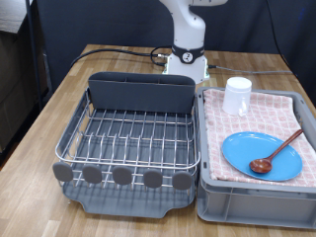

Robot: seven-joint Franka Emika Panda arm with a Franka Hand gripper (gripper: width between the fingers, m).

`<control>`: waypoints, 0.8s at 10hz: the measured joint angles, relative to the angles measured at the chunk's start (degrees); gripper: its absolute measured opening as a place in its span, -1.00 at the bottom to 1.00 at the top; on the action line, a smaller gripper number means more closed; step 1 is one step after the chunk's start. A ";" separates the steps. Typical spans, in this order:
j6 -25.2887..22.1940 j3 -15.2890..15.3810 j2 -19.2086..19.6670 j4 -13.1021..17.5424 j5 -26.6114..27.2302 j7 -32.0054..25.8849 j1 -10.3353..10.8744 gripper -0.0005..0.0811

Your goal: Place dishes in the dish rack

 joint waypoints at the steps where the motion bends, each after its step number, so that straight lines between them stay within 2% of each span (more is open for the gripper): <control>1: 0.05 0.84 0.40 0.33 0.06 1.40 0.05 0.98; 4: 1.08 4.88 4.73 3.90 2.36 10.51 0.16 0.98; 8: 6.59 8.84 12.45 8.36 3.48 21.00 0.14 0.98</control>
